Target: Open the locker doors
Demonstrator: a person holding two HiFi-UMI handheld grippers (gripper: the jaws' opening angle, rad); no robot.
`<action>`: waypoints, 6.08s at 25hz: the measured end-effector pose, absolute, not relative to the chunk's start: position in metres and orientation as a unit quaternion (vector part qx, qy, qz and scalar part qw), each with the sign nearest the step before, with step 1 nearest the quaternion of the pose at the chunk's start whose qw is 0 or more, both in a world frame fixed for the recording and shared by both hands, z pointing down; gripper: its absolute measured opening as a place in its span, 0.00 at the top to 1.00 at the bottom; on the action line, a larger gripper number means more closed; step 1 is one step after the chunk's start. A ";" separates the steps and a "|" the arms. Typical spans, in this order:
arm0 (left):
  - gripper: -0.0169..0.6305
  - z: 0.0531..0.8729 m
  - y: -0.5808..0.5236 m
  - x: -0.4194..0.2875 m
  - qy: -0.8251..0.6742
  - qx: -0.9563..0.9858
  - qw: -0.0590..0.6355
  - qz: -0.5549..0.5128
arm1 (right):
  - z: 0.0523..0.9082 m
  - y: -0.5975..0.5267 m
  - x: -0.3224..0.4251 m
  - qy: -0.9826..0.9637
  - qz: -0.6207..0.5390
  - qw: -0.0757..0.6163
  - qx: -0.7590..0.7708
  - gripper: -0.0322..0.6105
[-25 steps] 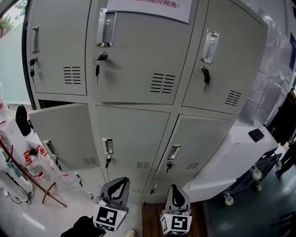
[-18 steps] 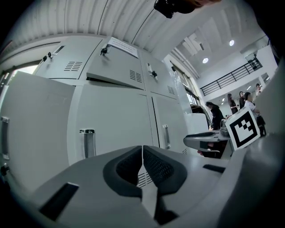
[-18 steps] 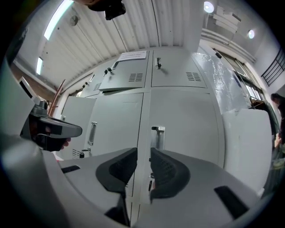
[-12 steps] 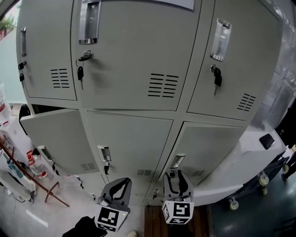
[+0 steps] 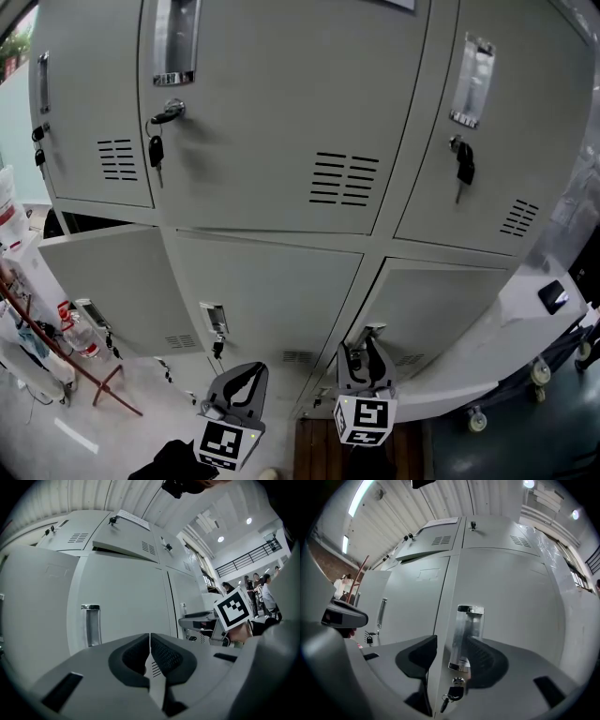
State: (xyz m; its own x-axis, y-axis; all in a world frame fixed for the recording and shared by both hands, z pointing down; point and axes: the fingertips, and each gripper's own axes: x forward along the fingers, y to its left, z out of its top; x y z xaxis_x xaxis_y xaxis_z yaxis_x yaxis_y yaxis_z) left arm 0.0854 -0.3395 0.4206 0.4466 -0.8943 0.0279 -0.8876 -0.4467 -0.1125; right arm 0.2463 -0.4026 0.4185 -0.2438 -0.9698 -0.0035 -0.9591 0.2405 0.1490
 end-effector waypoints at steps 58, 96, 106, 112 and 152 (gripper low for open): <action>0.93 0.410 -0.247 0.138 0.404 -0.913 0.044 -0.026 | 0.425 -0.253 0.311 -0.696 -0.055 0.071 0.712 0.73; 0.93 0.424 -0.230 0.228 0.314 -0.949 0.035 0.010 | 0.432 -0.173 0.456 -0.536 -0.055 0.103 0.836 0.92; 0.93 0.432 -0.242 0.250 0.298 -0.954 0.030 0.002 | 0.432 -0.172 0.499 -0.504 -0.050 0.109 0.855 0.93; 0.93 0.437 -0.248 0.262 0.292 -0.956 0.027 -0.004 | 0.432 -0.174 0.525 -0.489 -0.052 0.115 0.863 0.93; 0.93 0.398 -0.200 0.078 0.444 -0.894 0.057 -0.023 | 0.426 -0.175 0.280 -0.679 -0.064 0.060 0.729 0.93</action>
State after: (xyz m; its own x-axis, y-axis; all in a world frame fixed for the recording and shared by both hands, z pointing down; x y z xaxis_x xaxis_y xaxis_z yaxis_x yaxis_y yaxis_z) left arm 0.0784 -0.2003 0.3975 0.6054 -0.7959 -0.0093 -0.7907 -0.6000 -0.1214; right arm 0.2803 -0.1754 0.4257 0.0690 -0.9976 -0.0112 -0.9821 -0.0699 0.1747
